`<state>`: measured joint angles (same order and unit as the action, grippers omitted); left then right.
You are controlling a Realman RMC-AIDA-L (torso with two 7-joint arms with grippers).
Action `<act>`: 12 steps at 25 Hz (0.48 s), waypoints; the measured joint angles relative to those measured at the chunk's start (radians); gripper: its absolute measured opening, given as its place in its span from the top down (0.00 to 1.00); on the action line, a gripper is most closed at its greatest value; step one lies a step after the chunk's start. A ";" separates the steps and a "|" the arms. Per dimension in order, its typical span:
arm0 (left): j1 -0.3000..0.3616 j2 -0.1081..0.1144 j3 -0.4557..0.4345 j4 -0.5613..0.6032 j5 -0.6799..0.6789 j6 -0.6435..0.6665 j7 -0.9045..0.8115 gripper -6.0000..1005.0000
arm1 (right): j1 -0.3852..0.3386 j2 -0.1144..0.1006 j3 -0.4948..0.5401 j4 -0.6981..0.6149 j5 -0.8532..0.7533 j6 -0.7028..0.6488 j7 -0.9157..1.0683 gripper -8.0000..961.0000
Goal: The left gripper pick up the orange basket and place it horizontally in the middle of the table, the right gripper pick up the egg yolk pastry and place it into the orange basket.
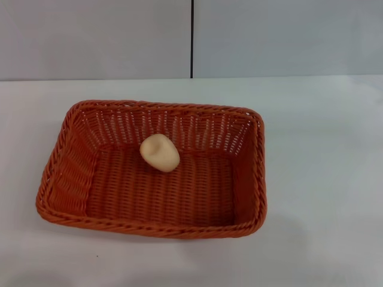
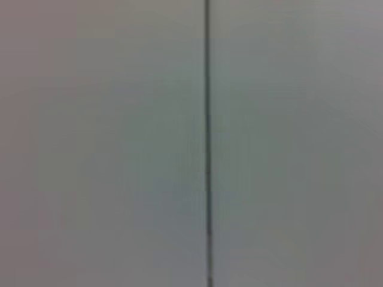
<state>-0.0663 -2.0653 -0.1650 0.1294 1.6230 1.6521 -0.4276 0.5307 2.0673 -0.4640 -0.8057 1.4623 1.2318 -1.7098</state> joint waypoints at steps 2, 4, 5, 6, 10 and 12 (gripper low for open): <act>-0.001 0.000 -0.044 -0.029 0.000 -0.003 0.029 0.32 | -0.001 -0.006 0.003 0.033 0.011 -0.035 -0.048 0.40; -0.001 0.000 -0.062 -0.044 0.000 -0.003 0.047 0.32 | -0.002 -0.027 0.004 0.094 0.051 -0.055 -0.091 0.40; -0.001 0.000 -0.076 -0.059 0.000 0.000 0.062 0.32 | -0.005 -0.039 0.006 0.128 0.087 -0.059 -0.108 0.40; -0.001 0.000 -0.082 -0.069 0.000 0.004 0.071 0.32 | -0.008 -0.050 0.010 0.156 0.117 -0.062 -0.120 0.40; -0.012 0.001 -0.086 -0.079 0.000 0.005 0.073 0.32 | -0.031 -0.042 0.025 0.173 0.192 -0.059 -0.185 0.40; -0.019 0.001 -0.088 -0.085 0.000 0.004 0.071 0.32 | -0.041 -0.024 0.023 0.163 0.195 -0.052 -0.199 0.40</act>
<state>-0.0856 -2.0646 -0.2527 0.0446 1.6228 1.6560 -0.3569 0.4894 2.0429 -0.4408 -0.6424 1.6570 1.1796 -1.9085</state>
